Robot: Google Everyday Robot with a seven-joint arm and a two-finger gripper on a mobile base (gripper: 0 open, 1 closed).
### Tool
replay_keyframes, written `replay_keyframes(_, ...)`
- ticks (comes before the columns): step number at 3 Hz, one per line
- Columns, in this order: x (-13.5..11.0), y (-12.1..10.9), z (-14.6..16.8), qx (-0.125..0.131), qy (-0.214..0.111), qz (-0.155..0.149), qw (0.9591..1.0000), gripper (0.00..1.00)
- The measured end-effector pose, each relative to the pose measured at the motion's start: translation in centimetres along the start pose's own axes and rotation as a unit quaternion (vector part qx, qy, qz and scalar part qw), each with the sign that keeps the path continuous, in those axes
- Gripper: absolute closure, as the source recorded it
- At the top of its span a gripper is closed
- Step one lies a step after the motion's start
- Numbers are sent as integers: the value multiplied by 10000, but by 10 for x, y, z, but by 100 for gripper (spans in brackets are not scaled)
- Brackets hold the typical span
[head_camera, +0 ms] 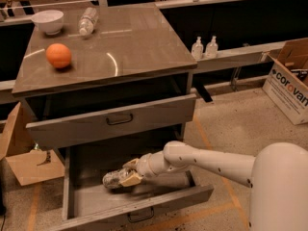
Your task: Place 7up can into middle drawer
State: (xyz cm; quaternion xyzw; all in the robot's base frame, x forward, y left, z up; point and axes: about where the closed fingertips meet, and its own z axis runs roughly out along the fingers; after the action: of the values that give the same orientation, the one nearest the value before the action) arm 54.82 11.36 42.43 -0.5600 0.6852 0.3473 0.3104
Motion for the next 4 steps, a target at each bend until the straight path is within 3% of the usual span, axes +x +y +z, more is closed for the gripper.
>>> replay_keyframes(1, -2, -6, -11, 125, 50, 63, 9999, 22)
replay_keyframes(2, -2, -9, -26, 220, 117, 113, 9996, 22)
replay_keyframes(4, 0, -14, -82, 664, 417, 252, 9966, 63)
